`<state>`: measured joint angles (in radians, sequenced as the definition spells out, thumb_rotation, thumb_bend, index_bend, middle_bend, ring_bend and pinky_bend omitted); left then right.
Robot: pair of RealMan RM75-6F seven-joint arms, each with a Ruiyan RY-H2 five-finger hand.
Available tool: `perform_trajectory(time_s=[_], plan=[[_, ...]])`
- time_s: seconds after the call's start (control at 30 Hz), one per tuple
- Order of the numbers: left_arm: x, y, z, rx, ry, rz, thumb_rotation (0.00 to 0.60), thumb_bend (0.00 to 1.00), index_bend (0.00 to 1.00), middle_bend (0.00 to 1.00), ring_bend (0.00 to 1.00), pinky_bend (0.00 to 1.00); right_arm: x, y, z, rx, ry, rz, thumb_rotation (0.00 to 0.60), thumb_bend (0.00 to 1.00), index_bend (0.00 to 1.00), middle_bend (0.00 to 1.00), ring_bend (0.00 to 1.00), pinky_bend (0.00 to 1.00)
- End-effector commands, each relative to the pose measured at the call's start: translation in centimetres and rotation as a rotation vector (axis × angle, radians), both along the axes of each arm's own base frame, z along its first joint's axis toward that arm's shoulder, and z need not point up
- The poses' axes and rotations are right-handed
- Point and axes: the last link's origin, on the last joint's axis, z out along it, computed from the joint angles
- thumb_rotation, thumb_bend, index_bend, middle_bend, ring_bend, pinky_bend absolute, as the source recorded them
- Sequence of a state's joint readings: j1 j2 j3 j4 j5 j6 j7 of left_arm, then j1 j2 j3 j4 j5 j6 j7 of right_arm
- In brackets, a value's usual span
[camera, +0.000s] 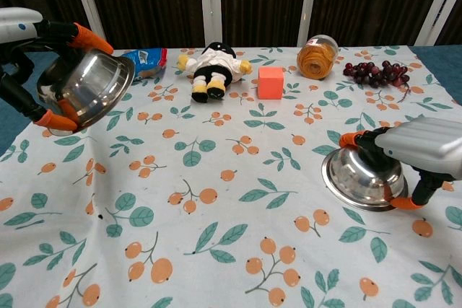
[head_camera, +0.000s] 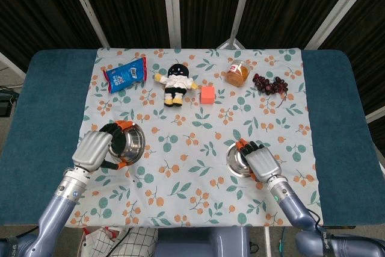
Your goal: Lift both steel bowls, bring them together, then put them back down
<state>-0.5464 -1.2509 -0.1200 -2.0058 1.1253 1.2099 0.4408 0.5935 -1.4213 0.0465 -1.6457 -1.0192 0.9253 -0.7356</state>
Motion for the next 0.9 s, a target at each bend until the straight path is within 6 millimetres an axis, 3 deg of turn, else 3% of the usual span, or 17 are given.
perform_trajectory(time_s=[0.03,0.23,0.37,0.6,0.9], plan=[[-0.1,0.1,0.0,0.002,0.001,0.004,0.600,0.51,0.57,0.69,0.61,0.78,0.0,0.3,-0.2,0.012,0.018,0.003,0.600,0.33,0.49,0.53,0.54,0.74],[-0.4,0.3,0.0,0.000,0.000,0.013,0.600,0.51,0.57,0.69,0.61,0.78,0.5,0.4,0.0,-0.002,0.021,0.023,0.600,0.33,0.81,0.80,0.80,0.97],[-0.6,0.5,-0.2,-0.010,-0.005,0.017,0.600,0.51,0.57,0.70,0.61,0.78,1.0,0.6,0.3,-0.019,0.014,0.039,0.600,0.35,0.94,0.89,0.89,1.00],[-0.5,0.5,-1.1,-0.040,-0.031,-0.012,0.600,0.52,0.57,0.70,0.61,0.78,2.3,1.0,2.0,-0.050,-0.101,0.024,0.600,0.37,1.00,0.95,0.95,1.00],[0.4,0.6,-3.7,-0.059,-0.153,-0.090,0.600,0.52,0.58,0.70,0.61,0.78,3.6,0.6,7.8,-0.151,-0.495,-0.026,0.600,0.38,1.00,0.98,0.98,1.00]])
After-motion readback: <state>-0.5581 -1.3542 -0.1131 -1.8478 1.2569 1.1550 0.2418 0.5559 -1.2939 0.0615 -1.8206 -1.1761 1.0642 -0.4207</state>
